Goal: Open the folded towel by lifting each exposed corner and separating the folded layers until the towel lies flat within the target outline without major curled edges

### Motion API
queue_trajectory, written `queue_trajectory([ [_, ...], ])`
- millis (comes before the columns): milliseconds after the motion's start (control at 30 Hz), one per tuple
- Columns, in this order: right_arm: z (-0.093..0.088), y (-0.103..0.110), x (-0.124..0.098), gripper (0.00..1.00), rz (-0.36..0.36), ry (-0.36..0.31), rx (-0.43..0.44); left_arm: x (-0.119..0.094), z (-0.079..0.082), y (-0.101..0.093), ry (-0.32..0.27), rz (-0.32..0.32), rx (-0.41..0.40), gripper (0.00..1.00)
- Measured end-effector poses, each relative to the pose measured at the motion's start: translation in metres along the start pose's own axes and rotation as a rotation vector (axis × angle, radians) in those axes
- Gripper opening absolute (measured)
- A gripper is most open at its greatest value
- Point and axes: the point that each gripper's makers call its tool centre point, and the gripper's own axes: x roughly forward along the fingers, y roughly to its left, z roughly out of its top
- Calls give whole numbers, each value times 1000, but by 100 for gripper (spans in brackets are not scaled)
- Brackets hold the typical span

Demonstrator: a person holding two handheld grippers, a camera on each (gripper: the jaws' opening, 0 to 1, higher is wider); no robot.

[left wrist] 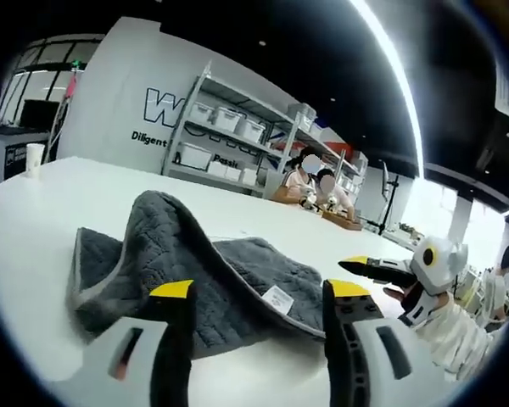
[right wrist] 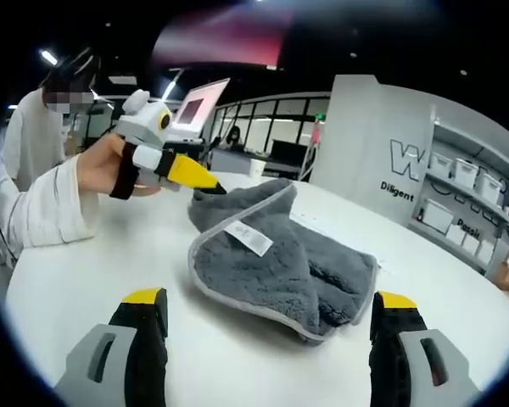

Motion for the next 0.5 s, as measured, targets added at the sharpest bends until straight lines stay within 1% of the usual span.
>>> queue_trajectory([
  [100, 0, 2, 1, 99, 2, 6, -11, 4, -5, -2, 9, 6, 9, 59],
  [167, 0, 2, 1, 99, 2, 8, -16, 6, -4, -4, 1, 6, 31, 58],
  [267, 0, 4, 1, 99, 8, 9, -21, 9, -7, -8, 1, 6, 33, 55],
  [433, 0, 5, 1, 99, 8, 15, -34, 16, -20, -11, 45, 18, 85, 49],
  [500, 0, 6, 1, 99, 10, 14, -37, 18, -22, -11, 49, 21, 82, 50],
])
